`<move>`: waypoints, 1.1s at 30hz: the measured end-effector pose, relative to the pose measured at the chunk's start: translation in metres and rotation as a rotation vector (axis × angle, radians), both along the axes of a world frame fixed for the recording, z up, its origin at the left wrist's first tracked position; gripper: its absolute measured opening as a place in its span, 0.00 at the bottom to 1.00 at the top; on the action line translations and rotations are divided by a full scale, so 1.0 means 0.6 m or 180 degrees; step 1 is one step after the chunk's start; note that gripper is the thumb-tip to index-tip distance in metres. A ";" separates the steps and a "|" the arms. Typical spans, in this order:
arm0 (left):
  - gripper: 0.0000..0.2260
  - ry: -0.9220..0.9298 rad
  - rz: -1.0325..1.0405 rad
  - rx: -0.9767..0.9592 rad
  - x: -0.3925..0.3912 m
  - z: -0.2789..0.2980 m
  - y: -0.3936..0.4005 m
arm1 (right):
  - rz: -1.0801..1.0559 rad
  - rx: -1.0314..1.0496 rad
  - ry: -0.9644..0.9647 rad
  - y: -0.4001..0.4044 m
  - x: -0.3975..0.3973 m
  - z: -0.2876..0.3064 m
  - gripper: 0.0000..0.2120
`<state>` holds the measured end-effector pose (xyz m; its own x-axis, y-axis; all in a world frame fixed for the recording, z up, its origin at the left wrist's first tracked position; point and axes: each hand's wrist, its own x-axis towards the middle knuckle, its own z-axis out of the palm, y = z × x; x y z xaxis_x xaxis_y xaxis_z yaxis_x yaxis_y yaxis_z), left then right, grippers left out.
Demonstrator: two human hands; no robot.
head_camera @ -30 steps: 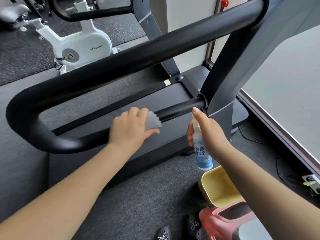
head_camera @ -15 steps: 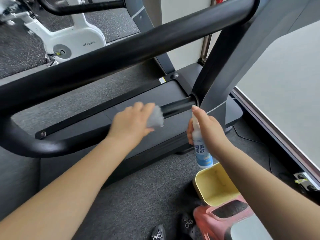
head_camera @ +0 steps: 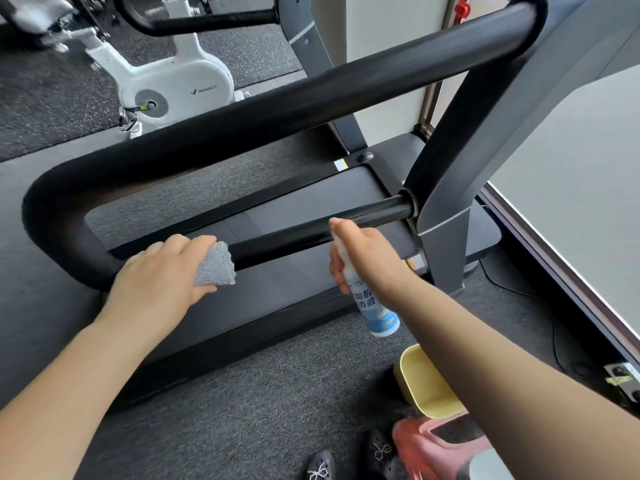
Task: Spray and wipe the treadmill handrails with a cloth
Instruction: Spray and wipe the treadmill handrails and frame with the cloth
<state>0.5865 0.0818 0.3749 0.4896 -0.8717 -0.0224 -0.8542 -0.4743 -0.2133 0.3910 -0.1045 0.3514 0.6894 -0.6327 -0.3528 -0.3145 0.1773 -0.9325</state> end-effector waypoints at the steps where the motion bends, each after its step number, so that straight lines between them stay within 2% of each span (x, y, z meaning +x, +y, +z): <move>1: 0.31 0.0004 -0.0001 -0.0021 0.000 0.000 0.000 | 0.0054 -0.0022 -0.0007 0.006 0.006 0.001 0.27; 7: 0.30 0.0017 0.0045 -0.0034 -0.001 -0.007 -0.003 | -0.0340 -0.0143 0.0211 -0.033 -0.036 0.005 0.26; 12: 0.32 0.0028 -0.0068 -0.0194 -0.022 -0.028 -0.038 | -0.0720 -0.0097 0.0166 -0.063 -0.083 0.006 0.27; 19: 0.38 0.0353 -0.0648 -0.0528 -0.140 -0.060 -0.232 | -0.1136 0.0067 0.0025 -0.063 -0.123 -0.007 0.27; 25: 0.31 0.0369 -0.0931 -0.0420 -0.217 -0.084 -0.371 | -0.1192 0.0066 0.0043 -0.061 -0.137 -0.012 0.28; 29: 0.30 0.0381 -0.0912 -0.0381 -0.192 -0.088 -0.353 | -0.1076 -0.0024 0.0073 -0.054 -0.130 -0.009 0.29; 33: 0.30 0.0447 -0.0694 -0.0360 -0.130 -0.066 -0.256 | -0.0981 -0.0050 0.0056 -0.049 -0.115 -0.008 0.29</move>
<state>0.5083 -0.0716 0.3351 0.2892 -0.9569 0.0267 -0.9561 -0.2901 -0.0419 0.3221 -0.1339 0.3466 0.4579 -0.8166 -0.3514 -0.2643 0.2524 -0.9308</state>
